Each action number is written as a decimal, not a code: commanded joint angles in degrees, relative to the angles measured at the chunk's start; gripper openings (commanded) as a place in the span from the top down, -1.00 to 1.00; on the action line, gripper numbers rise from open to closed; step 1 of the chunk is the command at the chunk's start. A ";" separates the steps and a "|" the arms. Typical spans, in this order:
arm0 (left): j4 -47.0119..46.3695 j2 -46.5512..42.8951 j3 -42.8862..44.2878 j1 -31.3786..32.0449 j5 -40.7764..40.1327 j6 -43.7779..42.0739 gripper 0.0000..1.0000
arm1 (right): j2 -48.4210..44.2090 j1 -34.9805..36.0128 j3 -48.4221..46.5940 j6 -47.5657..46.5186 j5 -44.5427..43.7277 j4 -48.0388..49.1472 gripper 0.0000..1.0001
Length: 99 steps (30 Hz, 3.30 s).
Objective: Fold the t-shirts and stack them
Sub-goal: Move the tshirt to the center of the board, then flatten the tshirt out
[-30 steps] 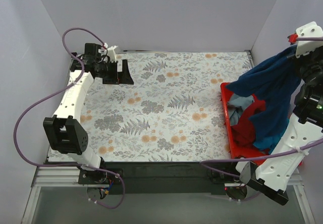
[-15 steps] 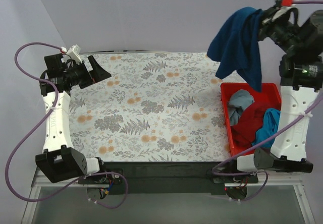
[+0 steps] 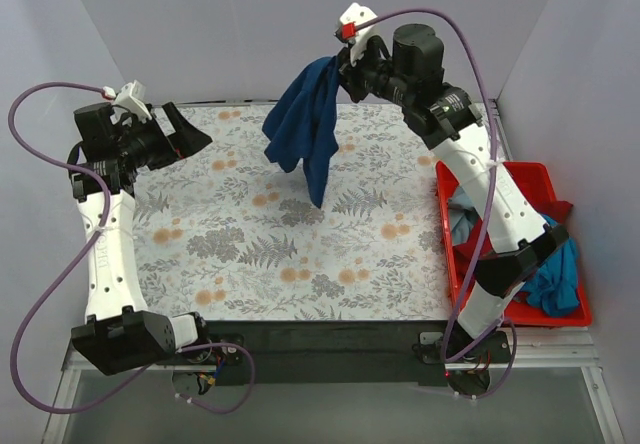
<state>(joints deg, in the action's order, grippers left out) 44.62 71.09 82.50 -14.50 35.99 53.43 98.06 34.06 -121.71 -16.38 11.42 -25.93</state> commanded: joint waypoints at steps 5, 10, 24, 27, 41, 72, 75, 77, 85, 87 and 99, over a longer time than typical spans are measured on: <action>-1.92 0.71 2.50 -0.53 6.19 -3.40 -0.96 | -7.08 -1.45 15.55 8.55 -5.91 5.54 0.97; 5.11 3.17 -0.05 -0.26 9.28 -19.46 -0.96 | -12.45 -13.19 38.19 11.55 9.82 -1.02 -0.90; -2.17 8.85 -20.28 20.83 -3.56 -34.29 -0.47 | -13.07 -8.68 50.87 -2.60 17.06 -11.07 -0.58; -3.83 16.32 -18.17 21.97 -2.77 -29.11 -0.22 | -12.63 -0.16 53.23 -2.78 11.54 -8.80 -0.42; -12.36 35.51 -7.53 22.68 -8.74 -20.56 -0.05 | -1.65 6.01 48.93 1.70 -5.52 -2.46 -0.33; -10.96 33.85 -12.72 31.82 -11.55 -23.37 0.25 | 3.27 -7.43 54.65 9.97 6.25 -0.70 -0.22; -9.99 32.63 -12.45 31.73 -11.12 -23.46 0.68 | 3.72 -8.74 53.25 9.88 5.63 -0.79 0.31; -8.95 30.87 -12.01 31.55 -10.41 -23.20 0.96 | 2.84 -9.80 52.20 9.79 5.02 -1.05 0.77; -4.73 23.22 -6.22 25.32 -8.66 -22.49 1.00 | -3.13 -14.73 44.56 -0.37 2.30 -3.85 0.97; -2.35 21.12 -3.94 22.43 -7.51 -22.40 1.00 | -4.10 -14.82 39.48 -3.99 2.20 -6.23 0.97; 8.90 15.65 1.43 14.59 -11.99 -24.78 1.00 | 8.00 -6.29 19.77 -17.56 -5.97 -13.97 0.97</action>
<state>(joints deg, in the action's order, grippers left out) 49.25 86.89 82.43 1.78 26.22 29.39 100.90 26.44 -99.79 -31.40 9.65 -36.62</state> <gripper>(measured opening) 0.028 0.020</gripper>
